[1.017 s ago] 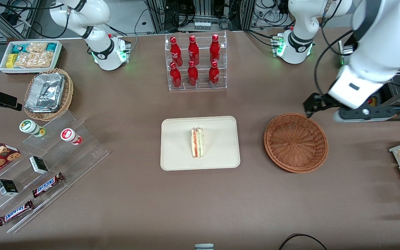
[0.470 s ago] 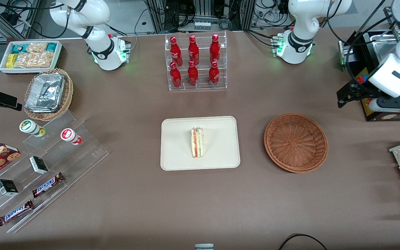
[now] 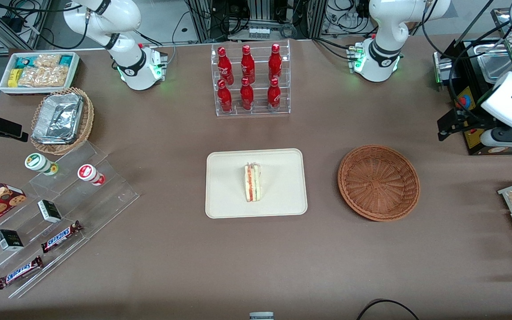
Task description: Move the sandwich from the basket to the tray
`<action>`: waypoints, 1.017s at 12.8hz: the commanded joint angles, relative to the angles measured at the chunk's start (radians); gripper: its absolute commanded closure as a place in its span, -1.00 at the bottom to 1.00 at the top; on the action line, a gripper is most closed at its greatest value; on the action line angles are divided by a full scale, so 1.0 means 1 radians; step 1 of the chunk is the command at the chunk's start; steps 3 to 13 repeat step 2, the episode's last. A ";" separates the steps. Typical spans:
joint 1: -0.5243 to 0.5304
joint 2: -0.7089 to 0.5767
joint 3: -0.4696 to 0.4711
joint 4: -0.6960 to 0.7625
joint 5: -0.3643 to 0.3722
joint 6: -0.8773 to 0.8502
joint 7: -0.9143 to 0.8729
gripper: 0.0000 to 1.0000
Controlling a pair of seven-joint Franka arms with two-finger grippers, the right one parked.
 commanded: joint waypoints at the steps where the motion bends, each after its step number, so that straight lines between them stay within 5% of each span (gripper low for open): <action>1: 0.002 0.008 0.009 0.033 -0.011 -0.030 0.022 -1.00; 13: 0.003 0.006 0.011 0.033 -0.011 -0.035 0.034 -1.00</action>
